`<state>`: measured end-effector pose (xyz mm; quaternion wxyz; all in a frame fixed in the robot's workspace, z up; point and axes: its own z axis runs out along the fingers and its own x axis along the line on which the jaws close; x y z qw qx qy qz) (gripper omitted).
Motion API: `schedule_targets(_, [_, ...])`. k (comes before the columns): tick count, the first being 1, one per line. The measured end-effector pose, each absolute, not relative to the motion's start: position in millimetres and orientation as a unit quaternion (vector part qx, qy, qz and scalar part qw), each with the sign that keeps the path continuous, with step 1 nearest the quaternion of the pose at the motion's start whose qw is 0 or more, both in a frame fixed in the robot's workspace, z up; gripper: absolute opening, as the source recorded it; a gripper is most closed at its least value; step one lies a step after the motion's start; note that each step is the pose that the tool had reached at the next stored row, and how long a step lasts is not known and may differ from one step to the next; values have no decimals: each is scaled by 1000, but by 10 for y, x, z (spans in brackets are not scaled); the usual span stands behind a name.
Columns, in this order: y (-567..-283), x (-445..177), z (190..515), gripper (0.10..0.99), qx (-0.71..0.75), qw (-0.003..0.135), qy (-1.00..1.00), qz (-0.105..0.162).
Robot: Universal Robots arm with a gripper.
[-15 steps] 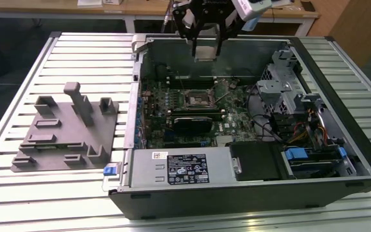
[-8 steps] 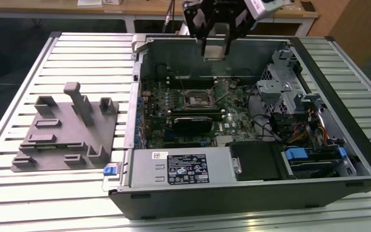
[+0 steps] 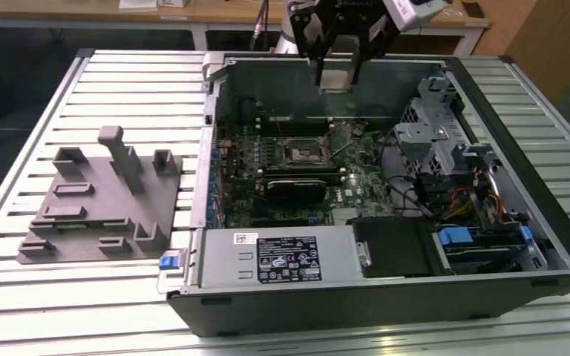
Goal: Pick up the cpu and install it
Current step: 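Place the cpu into insertion slot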
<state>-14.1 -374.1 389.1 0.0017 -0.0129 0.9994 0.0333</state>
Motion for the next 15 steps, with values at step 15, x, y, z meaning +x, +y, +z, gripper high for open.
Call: schedule_targets(15, [-3740,-141,3860,525,95,5,995,33])
